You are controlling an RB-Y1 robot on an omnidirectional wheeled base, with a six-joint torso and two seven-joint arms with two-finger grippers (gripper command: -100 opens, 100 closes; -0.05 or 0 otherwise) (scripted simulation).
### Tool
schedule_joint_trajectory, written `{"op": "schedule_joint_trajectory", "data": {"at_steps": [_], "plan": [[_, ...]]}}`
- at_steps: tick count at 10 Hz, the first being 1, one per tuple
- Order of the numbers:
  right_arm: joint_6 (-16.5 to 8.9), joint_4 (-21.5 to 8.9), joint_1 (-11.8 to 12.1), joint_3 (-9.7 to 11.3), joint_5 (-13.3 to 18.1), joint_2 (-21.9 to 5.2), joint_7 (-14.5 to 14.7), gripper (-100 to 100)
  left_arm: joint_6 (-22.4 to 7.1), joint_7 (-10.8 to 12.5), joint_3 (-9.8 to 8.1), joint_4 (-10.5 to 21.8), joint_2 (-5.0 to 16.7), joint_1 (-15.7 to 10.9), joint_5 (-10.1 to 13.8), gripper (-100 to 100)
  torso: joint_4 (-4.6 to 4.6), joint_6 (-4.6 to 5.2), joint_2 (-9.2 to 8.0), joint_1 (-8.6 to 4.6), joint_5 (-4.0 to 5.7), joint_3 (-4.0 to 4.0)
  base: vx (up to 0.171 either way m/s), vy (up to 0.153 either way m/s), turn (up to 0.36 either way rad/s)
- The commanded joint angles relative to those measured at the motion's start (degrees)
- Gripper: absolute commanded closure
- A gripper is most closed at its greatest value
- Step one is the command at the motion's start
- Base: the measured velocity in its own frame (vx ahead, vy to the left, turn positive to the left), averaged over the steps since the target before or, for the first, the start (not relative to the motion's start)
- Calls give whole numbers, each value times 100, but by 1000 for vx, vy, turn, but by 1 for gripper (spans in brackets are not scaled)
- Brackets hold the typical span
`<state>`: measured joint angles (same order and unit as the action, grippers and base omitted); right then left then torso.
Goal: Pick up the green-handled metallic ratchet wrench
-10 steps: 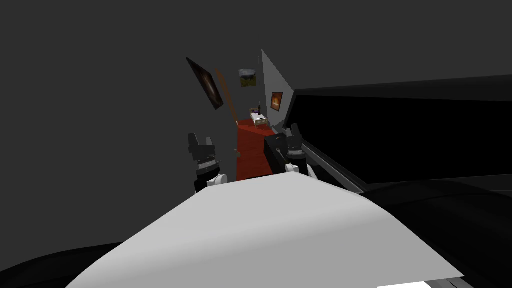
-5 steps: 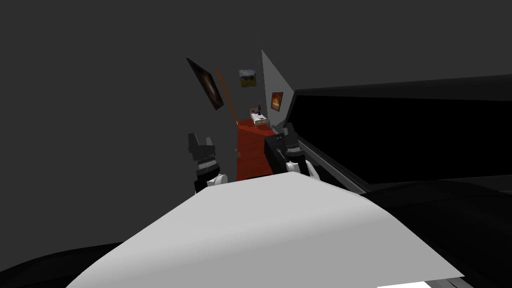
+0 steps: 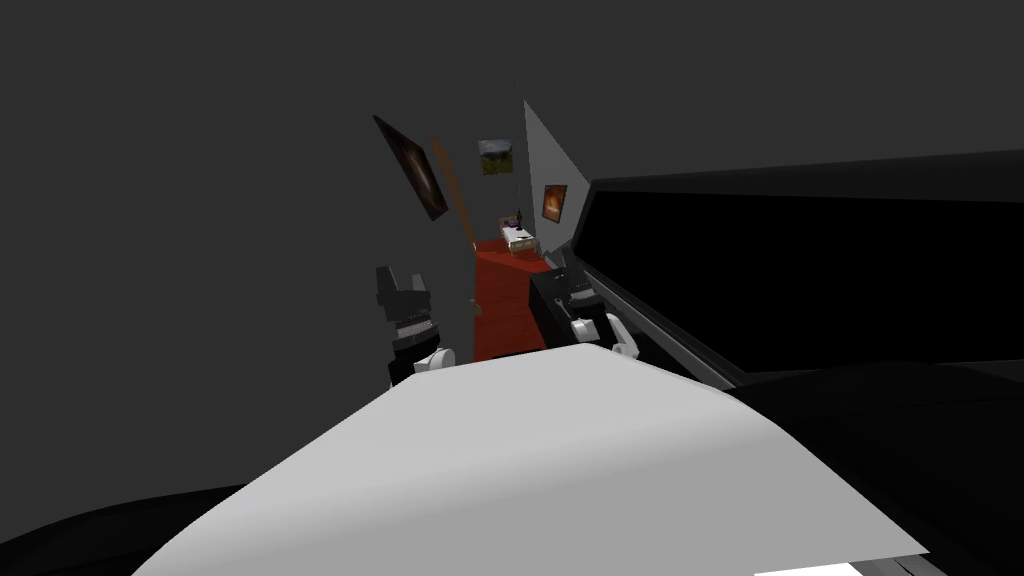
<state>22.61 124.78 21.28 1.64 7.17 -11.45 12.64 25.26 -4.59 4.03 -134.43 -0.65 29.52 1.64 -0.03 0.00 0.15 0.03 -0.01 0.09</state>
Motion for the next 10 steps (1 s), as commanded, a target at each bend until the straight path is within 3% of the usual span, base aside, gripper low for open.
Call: {"op": "schedule_joint_trajectory", "data": {"at_steps": [1,2,3,5,10], "plan": [[-220,7,-56,2,-9,-86,89,-100,0,0,0,0,0,0,0,0,0,0,0,0,0,0,29,6,3],[-416,-38,-146,28,-17,-204,239,-100,0,0,0,0,0,0,0,0,0,1,-2,-1,0,-1,36,5,2],[-454,-38,-146,28,-17,-204,239,-100,0,0,0,0,0,0,0,0,0,0,1,-2,0,0,27,3,4],[-834,-152,-310,88,-41,-443,575,-100,0,0,0,0,0,0,0,0,0,0,-2,-2,0,-1,43,6,8],[-1508,-298,-444,157,-81,-677,954,-100,0,0,0,0,0,0,0,0,0,1,0,-4,1,0,38,1,7]]}}
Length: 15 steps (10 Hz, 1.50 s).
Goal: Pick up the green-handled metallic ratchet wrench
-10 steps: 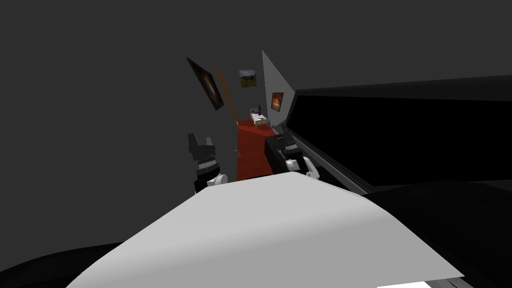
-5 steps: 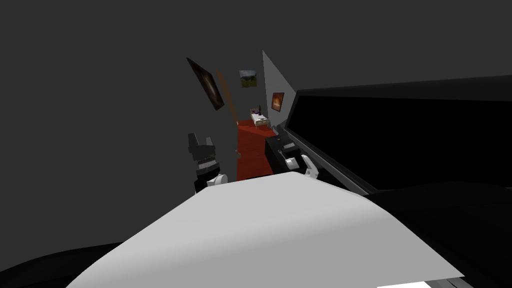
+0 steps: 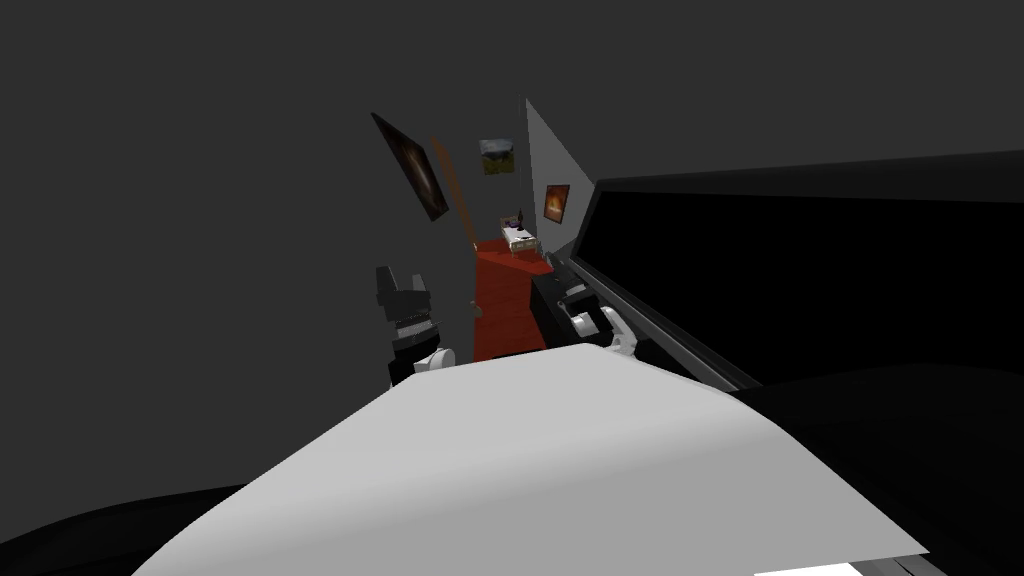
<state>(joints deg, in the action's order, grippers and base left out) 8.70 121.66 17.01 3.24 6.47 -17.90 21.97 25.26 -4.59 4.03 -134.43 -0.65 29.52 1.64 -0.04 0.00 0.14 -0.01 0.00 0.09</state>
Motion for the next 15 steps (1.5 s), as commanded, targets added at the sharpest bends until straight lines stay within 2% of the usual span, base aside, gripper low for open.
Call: {"op": "schedule_joint_trajectory", "data": {"at_steps": [1,2,3,4,5,6,7,8,9,10,11,12,13,14,15], "plan": [[-286,-72,-70,36,-37,-145,225,-100,0,0,0,0,0,0,0,0,0,0,0,0,0,0,54,-1,16],[-401,-72,-70,36,-37,-145,225,-100,0,0,0,0,0,0,0,0,-1,0,6,-1,0,3,53,2,8],[-561,-165,-112,77,-68,-257,437,-100,0,0,0,0,0,0,0,0,-1,0,6,0,0,4,57,3,13],[-691,-165,-112,77,-68,-257,437,-100,0,0,0,0,0,0,0,0,-2,0,8,1,0,5,46,1,10],[-926,-268,-143,121,-103,-365,657,-100,0,0,0,0,0,0,0,0,-1,0,5,0,0,3,63,-1,21],[-984,-268,-143,121,-103,-365,657,-100,0,0,0,0,0,0,0,0,-2,0,10,-1,1,6,55,-2,10],[-1148,-378,-161,167,-143,-471,883,-100,0,0,0,0,0,0,0,0,-2,0,8,-1,0,5,63,-5,25],[-1279,-378,-161,167,-143,-471,883,-100,0,0,0,0,0,0,0,0,-2,0,9,-1,0,5,49,-4,9],[-1462,-497,-165,215,-188,-574,1115,-100,0,0,0,0,0,0,0,0,-2,0,6,-1,1,4,63,-2,26],[-1576,-497,-165,215,-188,-574,1115,-100,0,0,0,0,0,0,0,0,-2,0,11,-1,0,6,59,1,14],[-1808,-623,-157,265,-236,-673,1352,-100,0,0,0,0,0,0,0,0,-2,1,9,0,0,5,69,2,20],[-1872,-623,-157,265,-236,-673,1352,-100,0,0,0,0,0,0,0,0,-3,0,12,0,0,7,59,3,13],[-2134,-757,-136,316,-288,-769,1592,-100,0,0,0,0,0,0,0,0,-3,0,9,1,0,6,77,1,25],[-2166,-757,-136,316,-288,-769,1592,-100,0,0,0,0,0,0,0,0,-4,0,14,1,0,8,65,-4,19],[-2440,-898,-102,367,-344,-861,1834,-100,0,0,0,0,0,0,0,0,-3,1,10,-1,0,7,82,-13,26]]}}
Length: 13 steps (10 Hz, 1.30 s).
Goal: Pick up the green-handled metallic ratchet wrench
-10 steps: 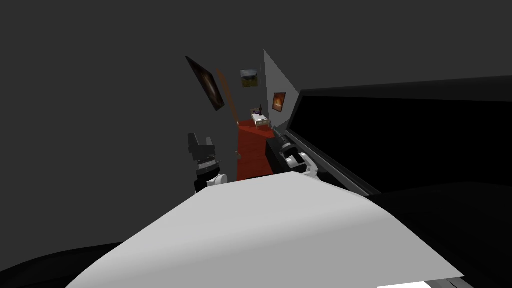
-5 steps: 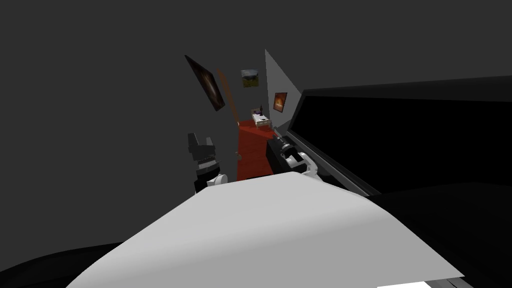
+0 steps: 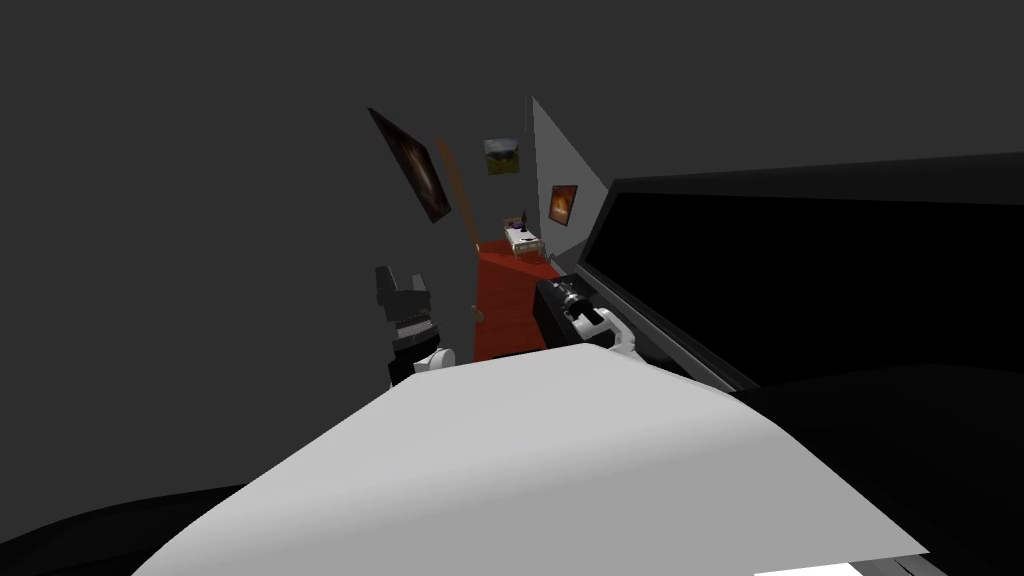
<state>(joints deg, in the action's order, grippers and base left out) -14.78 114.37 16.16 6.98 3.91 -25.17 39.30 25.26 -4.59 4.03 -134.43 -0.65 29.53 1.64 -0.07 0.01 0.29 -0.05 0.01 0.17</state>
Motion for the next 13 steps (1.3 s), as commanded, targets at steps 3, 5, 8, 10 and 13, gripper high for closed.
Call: {"op": "schedule_joint_trajectory", "data": {"at_steps": [3,5,8,10,13], "plan": [[-395,-316,30,45,-148,-222,345,-100,0,0,0,0,0,0,0,0,0,0,-2,0,0,-1,67,-8,23],[-675,-468,88,96,-209,-305,590,-100,0,0,0,0,0,0,0,0,1,0,-3,-1,0,-1,73,-18,22],[-1201,-783,237,197,-337,-456,1074,-100,0,0,0,0,0,0,0,0,0,0,-1,-3,1,0,81,-21,33],[-1396,-944,326,246,-404,-524,1311,-100,0,0,0,0,0,0,0,0,0,0,-2,1,0,0,75,-9,24],[-1716,-1106,423,296,-472,-587,1543,-100,0,0,0,0,0,0,0,0,0,0,-1,-6,1,0,74,-26,25]]}}
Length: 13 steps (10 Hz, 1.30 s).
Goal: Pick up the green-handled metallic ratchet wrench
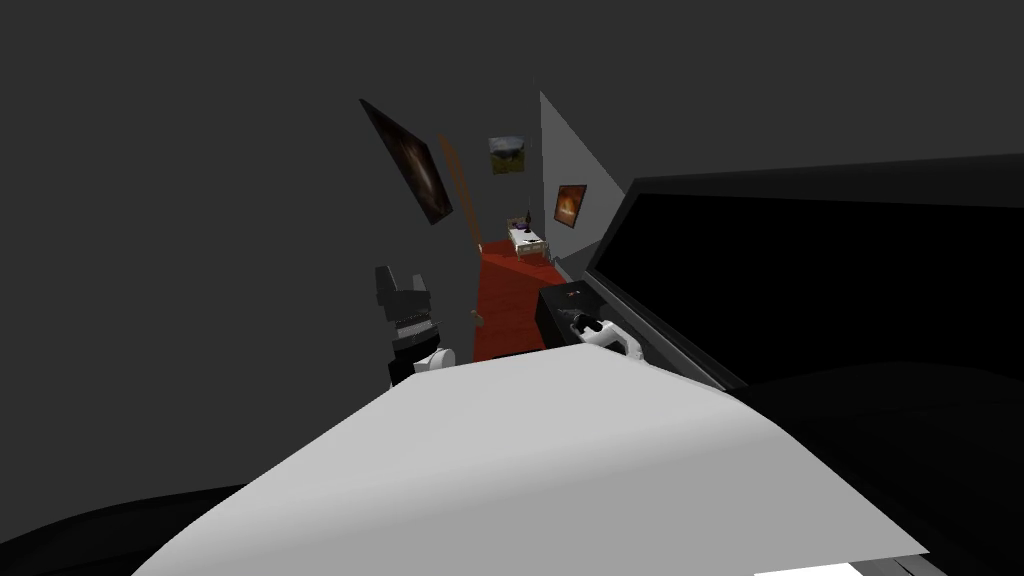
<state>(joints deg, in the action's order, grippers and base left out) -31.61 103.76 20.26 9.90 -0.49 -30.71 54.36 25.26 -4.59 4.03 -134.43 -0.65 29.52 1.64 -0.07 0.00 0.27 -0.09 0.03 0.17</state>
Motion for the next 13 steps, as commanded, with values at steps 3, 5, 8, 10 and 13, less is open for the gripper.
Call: {"op": "schedule_joint_trajectory", "data": {"at_steps": [3,5,8,10,13], "plan": [[-486,-366,224,102,-167,-139,479,-100,0,0,0,0,0,0,0,0,-2,2,10,-3,0,5,96,-24,38],[-692,-523,335,152,-235,-182,686,-100,0,0,0,0,0,0,0,0,-1,2,3,-1,0,2,76,-28,27],[-1210,-959,676,304,-432,-262,1210,-100,0,0,0,0,0,0,0,0,-1,0,4,-1,0,2,101,-29,54],[-1482,-1211,890,405,-549,-274,1530,-100,0,0,0,0,0,1,0,0,-4,2,13,-3,1,8,118,-36,37],[-1679,-1422,1076,498,-648,-255,1758,-100,0,0,0,0,0,0,0,0,-1,0,6,1,-1,4,82,-27,33]]}}
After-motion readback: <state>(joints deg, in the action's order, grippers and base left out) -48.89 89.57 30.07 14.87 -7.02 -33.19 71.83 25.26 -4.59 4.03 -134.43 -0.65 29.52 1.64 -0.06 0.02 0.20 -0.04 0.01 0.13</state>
